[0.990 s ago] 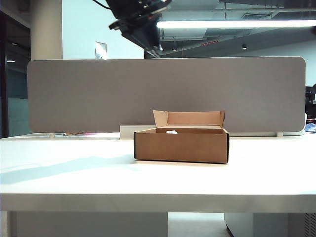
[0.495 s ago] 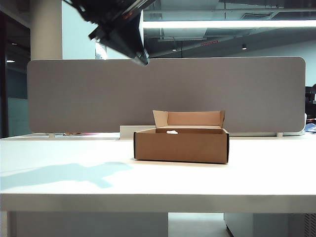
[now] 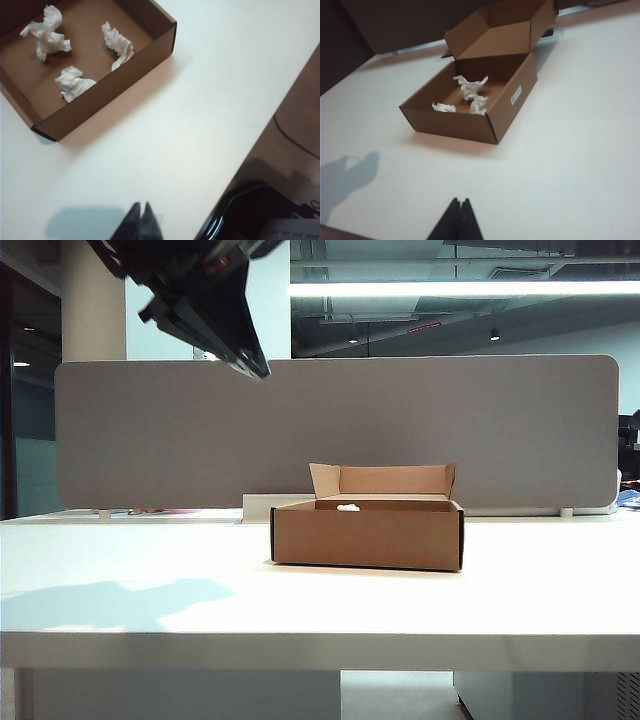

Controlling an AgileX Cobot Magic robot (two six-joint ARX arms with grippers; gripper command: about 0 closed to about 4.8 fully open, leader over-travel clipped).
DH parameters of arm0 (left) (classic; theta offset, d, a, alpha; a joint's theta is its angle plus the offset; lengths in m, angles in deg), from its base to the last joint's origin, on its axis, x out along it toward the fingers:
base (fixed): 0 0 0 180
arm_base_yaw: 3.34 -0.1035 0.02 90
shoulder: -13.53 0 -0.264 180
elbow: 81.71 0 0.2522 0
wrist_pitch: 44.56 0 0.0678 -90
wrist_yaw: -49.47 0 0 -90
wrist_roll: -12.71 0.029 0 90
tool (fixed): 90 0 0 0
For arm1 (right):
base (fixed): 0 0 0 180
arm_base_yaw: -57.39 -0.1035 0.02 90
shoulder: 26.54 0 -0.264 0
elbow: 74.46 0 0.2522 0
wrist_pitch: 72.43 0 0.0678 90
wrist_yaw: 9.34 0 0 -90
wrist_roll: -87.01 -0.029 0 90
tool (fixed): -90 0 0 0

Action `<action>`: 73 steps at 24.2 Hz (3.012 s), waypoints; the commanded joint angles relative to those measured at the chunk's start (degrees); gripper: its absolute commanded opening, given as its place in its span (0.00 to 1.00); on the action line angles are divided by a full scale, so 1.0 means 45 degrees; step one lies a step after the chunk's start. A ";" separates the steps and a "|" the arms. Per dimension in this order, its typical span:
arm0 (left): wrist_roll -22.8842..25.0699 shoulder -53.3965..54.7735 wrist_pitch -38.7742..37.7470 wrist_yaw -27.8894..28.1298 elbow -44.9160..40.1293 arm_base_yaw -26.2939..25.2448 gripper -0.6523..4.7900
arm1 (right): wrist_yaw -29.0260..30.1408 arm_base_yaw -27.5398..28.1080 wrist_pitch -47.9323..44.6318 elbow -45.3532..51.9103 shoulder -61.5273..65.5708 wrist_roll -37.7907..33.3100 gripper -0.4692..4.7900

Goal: Pick up all the paper balls on the table and put them in the paper box.

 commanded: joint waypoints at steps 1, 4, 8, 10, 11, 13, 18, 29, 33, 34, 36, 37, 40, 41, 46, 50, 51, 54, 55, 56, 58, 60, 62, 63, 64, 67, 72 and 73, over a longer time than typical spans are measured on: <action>0.0049 -0.0641 0.0199 -0.0194 -0.0364 0.0015 0.11 | -0.0039 -0.0029 -0.1137 0.0486 -0.0005 -0.0029 0.08; 0.0049 -0.1355 0.0146 -0.0185 -0.0797 0.0015 0.11 | -0.0039 -0.0024 -0.1394 0.0845 -0.0005 0.0102 0.08; 0.0005 -0.1880 0.0087 -0.0185 -0.1064 0.0015 0.11 | -0.0185 -0.0019 -0.1642 0.1151 -0.0005 0.0257 0.08; 0.0005 -0.2127 0.0024 -0.0180 -0.1185 0.0015 0.11 | -0.0228 -0.0015 -0.2021 0.1452 -0.0010 0.0345 0.08; 0.0005 -0.2200 -0.0053 -0.0185 -0.1200 0.0015 0.11 | -0.0291 -0.0015 -0.2215 0.1608 -0.0010 0.0466 0.08; 0.0005 -0.2268 -0.0151 -0.0180 -0.1205 0.0015 0.11 | -0.0792 -0.0015 -0.2302 0.1729 -0.0010 0.0491 0.08; 0.0015 -0.2317 -0.0311 -0.0185 -0.1205 0.0015 0.11 | -0.1967 -0.0015 -0.2302 0.1957 -0.0010 0.0491 0.08; 0.0301 -0.2317 -0.0209 -0.0204 -0.1205 0.0015 0.11 | -0.2011 -0.0015 -0.1627 0.2093 -0.0010 0.1443 0.08; 0.0296 -0.2317 -0.0010 -0.0194 -0.1205 0.0010 0.11 | -0.1860 -0.0015 -0.1598 0.2093 -0.0010 0.1443 0.08; 0.0296 -0.2317 0.0087 -0.0189 -0.1205 0.0010 0.11 | -0.1880 -0.0015 -0.1598 0.2093 -0.0010 0.1443 0.08; 0.0291 -0.2317 0.0359 -0.0189 -0.1205 0.0010 0.11 | -0.1880 -0.0015 -0.1598 0.2093 -0.0010 0.1443 0.08; 0.0267 -0.2317 0.0447 -0.0189 -0.1205 0.0010 0.11 | -0.1880 -0.0015 -0.1598 0.2093 -0.0010 0.1443 0.08; 0.0146 -0.2317 0.0816 -0.0189 -0.1205 0.0010 0.11 | -0.1880 -0.0015 -0.1603 0.2093 -0.0010 0.1443 0.08; 0.0141 -0.2317 0.0874 -0.0189 -0.1205 0.0010 0.11 | -0.1880 -0.0015 -0.1603 0.2093 -0.0010 0.1443 0.08; 0.0039 -0.2317 0.0991 -0.0185 -0.1205 0.0010 0.11 | -0.1855 0.0515 -0.1549 0.2093 -0.0160 0.1443 0.08; 0.0034 -0.2317 0.0986 -0.0185 -0.1205 0.0010 0.11 | -0.1875 0.1428 -0.1545 0.2089 -0.0942 0.1443 0.08; 0.0010 -0.2317 0.0991 -0.0185 -0.1205 0.0010 0.11 | -0.1880 0.1671 -0.1685 0.2079 -0.0879 0.1443 0.08; -0.0010 -0.2317 0.0986 -0.0175 -0.1209 0.0010 0.11 | -0.1880 0.2467 -0.1710 0.2064 -0.0884 0.1443 0.08; -0.0015 -0.2317 0.0986 -0.0180 -0.1209 0.0010 0.11 | -0.1880 0.2613 -0.1685 0.2064 -0.0884 0.1443 0.08; -0.0019 -0.2317 0.0981 -0.0189 -0.1209 0.0010 0.11 | -0.1880 0.2744 -0.1666 0.2064 -0.0884 0.1443 0.08; -0.0049 -0.2317 0.0957 -0.0180 -0.1209 0.0010 0.11 | -0.1889 0.2909 -0.1627 0.2064 -0.0884 0.1443 0.08; -0.0049 -0.2317 0.0937 -0.0180 -0.1209 0.0010 0.11 | -0.1880 0.2914 -0.1627 0.2064 -0.0884 0.1443 0.08; -0.0049 -0.2317 0.0879 -0.0180 -0.1209 0.0010 0.11 | -0.1880 0.2924 -0.1622 0.2064 -0.0884 0.1443 0.08; -0.0044 -0.2317 0.0889 -0.0180 -0.1209 0.0010 0.11 | -0.1880 0.2924 -0.1627 0.2064 -0.0884 0.1443 0.08; -0.0044 -0.2317 0.0889 -0.0185 -0.1209 0.0010 0.11 | -0.1880 0.2924 -0.1622 0.2064 -0.0884 0.1443 0.08; -0.0044 -0.2317 0.0889 -0.0185 -0.1209 0.0010 0.11 | -0.1880 0.2924 -0.1627 0.2064 -0.0884 0.1443 0.08; -0.0049 -0.2414 0.0738 -0.0175 -0.1214 0.0000 0.11 | -0.1880 0.2924 -0.1627 0.2064 -0.0884 0.1452 0.08; -0.0049 -0.2433 0.0704 -0.0175 -0.1214 0.0000 0.11 | -0.1953 0.2924 -0.1627 0.2069 -0.0884 0.1705 0.08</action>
